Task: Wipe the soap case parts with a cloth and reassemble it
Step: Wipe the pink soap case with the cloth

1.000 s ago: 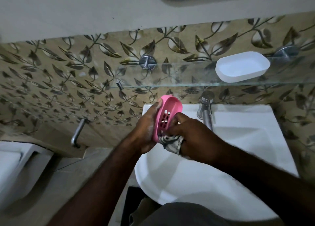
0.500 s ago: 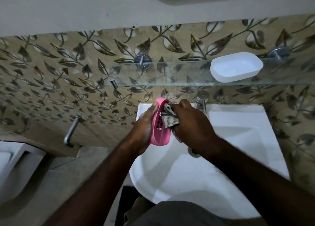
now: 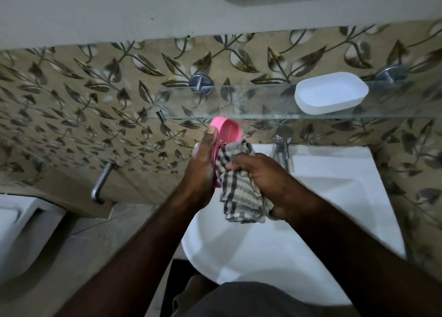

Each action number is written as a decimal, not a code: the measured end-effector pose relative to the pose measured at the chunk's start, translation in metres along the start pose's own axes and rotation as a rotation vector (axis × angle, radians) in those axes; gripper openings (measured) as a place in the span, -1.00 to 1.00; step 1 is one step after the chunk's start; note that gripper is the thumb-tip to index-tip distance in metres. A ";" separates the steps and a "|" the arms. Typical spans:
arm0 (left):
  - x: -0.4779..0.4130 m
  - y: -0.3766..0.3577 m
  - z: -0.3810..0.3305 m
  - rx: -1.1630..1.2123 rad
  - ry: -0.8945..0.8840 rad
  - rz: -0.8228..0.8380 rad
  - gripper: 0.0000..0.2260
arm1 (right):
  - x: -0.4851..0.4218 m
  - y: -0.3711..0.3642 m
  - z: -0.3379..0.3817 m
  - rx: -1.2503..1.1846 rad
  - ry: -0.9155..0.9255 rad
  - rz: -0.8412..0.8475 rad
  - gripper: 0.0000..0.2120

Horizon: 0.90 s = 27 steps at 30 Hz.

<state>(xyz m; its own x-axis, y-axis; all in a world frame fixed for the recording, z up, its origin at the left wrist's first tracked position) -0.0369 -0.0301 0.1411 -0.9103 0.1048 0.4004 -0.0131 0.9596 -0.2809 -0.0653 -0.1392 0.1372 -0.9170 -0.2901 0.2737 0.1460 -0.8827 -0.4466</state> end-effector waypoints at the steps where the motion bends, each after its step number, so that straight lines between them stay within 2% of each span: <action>1: 0.000 -0.003 -0.003 0.003 -0.002 0.024 -0.36 | -0.001 -0.003 0.003 -0.133 0.008 -0.010 -0.70; 3: 0.002 -0.006 -0.008 0.004 -0.002 0.065 -0.41 | -0.006 -0.005 0.011 -0.352 0.073 -0.064 -0.67; 5: 0.002 -0.003 -0.010 0.033 0.013 0.085 -0.48 | -0.009 -0.002 0.017 -0.451 0.153 -0.093 -0.76; 8: -0.001 0.012 -0.014 0.122 0.047 0.110 -0.55 | -0.008 0.004 0.024 -0.450 0.185 -0.093 -0.76; 11: -0.003 0.021 -0.033 0.198 0.028 0.113 -0.65 | -0.007 0.005 0.032 -0.378 0.179 -0.106 -0.66; 15: -0.009 0.021 -0.059 0.238 0.026 0.062 -0.40 | -0.010 0.008 0.047 -0.280 0.259 -0.164 -0.80; 17: -0.015 0.019 -0.071 0.245 -0.007 0.061 -0.38 | -0.011 0.007 0.058 -0.228 0.300 -0.192 -0.85; 19: -0.024 0.017 -0.083 0.257 -0.025 0.086 -0.39 | -0.014 0.012 0.069 -0.071 0.391 -0.267 -0.83; 23: -0.044 0.015 -0.097 0.285 -0.055 0.127 -0.45 | -0.025 0.017 0.104 0.505 0.603 -0.393 -0.77; 27: -0.061 0.007 -0.102 0.261 -0.044 0.173 -0.68 | -0.048 0.013 0.134 0.794 0.749 -0.504 -0.86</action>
<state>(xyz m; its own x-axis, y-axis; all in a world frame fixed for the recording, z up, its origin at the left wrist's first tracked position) 0.0601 -0.0029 0.2034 -0.9251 0.2439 0.2910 0.0429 0.8287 -0.5580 0.0306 -0.1866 0.2320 -0.8863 0.2078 -0.4140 -0.3448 -0.8928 0.2900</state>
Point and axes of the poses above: each hand's wrist, its own x-axis away from the middle knuckle, its own y-axis out of the back of the hand, z = x × y, the point moved 3 cm from there along -x, towards the middle knuckle, and after that the axes turned 9 degrees about y, right-handed, at the moved point
